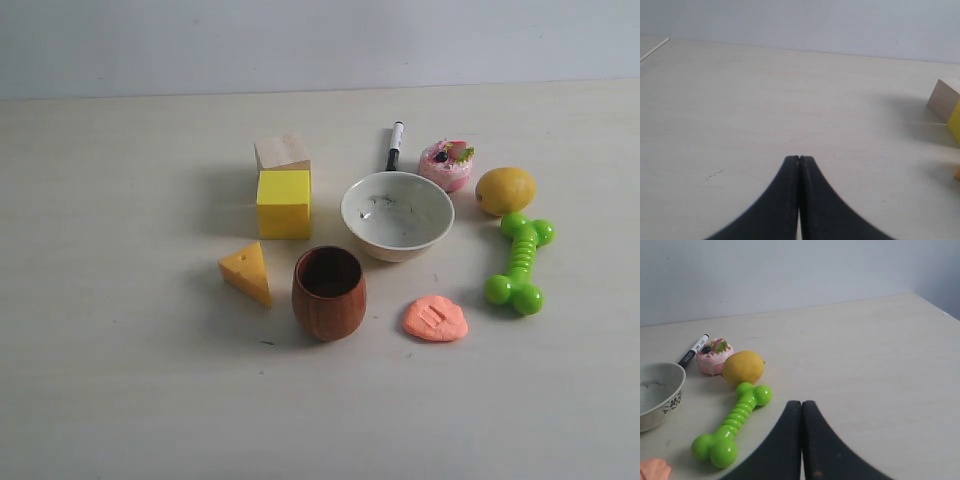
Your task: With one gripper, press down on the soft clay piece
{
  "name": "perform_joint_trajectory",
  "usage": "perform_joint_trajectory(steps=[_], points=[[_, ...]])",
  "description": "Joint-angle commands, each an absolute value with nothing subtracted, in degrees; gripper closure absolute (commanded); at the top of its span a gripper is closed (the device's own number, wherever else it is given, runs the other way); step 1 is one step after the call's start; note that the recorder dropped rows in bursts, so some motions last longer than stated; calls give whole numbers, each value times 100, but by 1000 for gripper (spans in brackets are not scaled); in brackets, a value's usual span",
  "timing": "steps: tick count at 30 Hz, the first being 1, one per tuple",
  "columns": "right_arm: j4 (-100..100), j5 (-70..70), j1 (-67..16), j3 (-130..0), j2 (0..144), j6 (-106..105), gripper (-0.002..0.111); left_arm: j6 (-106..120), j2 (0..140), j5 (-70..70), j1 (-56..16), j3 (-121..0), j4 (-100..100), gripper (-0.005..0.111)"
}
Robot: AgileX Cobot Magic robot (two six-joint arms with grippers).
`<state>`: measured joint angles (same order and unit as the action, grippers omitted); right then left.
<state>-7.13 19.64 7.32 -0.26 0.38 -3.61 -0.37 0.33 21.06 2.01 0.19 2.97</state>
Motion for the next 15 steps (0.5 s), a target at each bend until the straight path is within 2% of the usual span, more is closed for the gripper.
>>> perform_joint_trajectory(steps=[1,15], points=[[-715,1955,768,0,0,-385,108,-59,0,2046,173,0,334,107],[-715,1955,768,0,0,-344,108,-59,0,2046,173,0,334,107]])
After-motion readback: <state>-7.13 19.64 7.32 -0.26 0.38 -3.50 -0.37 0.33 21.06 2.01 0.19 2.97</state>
